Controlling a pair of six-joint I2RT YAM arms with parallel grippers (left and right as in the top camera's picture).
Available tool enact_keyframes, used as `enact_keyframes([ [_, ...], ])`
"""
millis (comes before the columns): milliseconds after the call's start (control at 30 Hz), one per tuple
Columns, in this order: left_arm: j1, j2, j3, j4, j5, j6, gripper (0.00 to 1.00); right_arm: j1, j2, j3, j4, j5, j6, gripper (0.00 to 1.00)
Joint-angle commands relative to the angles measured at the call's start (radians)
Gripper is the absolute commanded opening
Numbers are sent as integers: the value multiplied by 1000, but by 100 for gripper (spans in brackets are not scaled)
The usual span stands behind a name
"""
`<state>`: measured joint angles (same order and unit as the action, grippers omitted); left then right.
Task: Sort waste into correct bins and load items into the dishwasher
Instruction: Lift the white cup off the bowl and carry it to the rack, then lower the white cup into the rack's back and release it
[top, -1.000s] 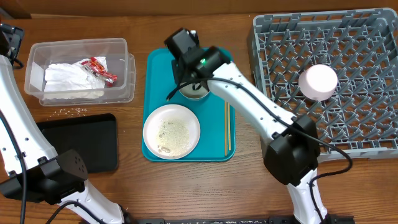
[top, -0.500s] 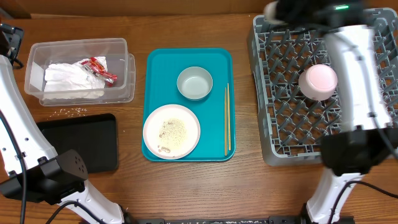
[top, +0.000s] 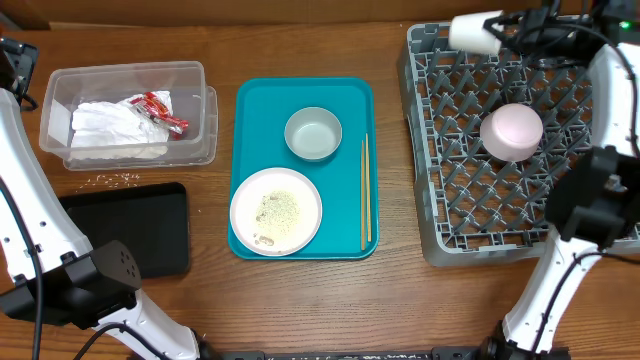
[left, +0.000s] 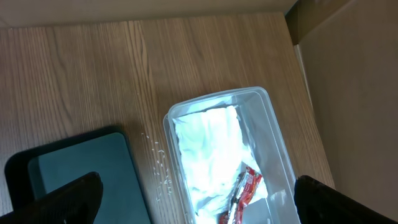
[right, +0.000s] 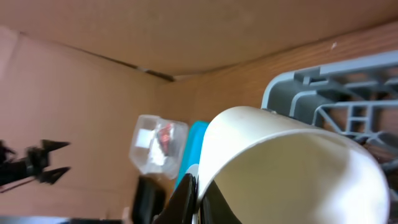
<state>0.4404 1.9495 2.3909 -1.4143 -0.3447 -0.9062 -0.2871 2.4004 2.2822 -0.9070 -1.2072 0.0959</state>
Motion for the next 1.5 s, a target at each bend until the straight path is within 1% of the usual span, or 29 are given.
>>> enact_keyframes([
  [0,-4,9,0,2,-13,9,100,4,57,8,47,-116,104,4],
  [167,-4,9,0,2,-13,9,100,-5,130,8,97,-115,222,4],
  [267,-4,9,0,2,-13,9,100,-24,136,8,83,-96,225,4],
  [400,-4,9,0,2,-13,9,100,-51,135,8,82,-96,277,4],
  [767,-4,9,0,2,-13,9,100,-77,134,8,11,-96,279,5],
  [900,-4,9,0,2,-13,9,100,-77,134,10,11,-112,279,6],
  [967,-4,9,0,2,-13,9,100,-77,132,10,48,-197,279,5],
  [1033,-4,9,0,2,-13,9,100,-75,132,10,135,-321,288,5],
  [1100,-4,9,0,2,-13,9,100,-71,132,10,211,-358,359,5],
  [1200,-4,9,0,2,-13,9,100,-61,132,10,271,-336,417,6],
  [1300,-4,9,0,2,-13,9,100,-55,132,10,269,-261,458,5],
  [1467,-4,9,0,2,-13,9,100,-55,132,8,249,-202,482,6],
])
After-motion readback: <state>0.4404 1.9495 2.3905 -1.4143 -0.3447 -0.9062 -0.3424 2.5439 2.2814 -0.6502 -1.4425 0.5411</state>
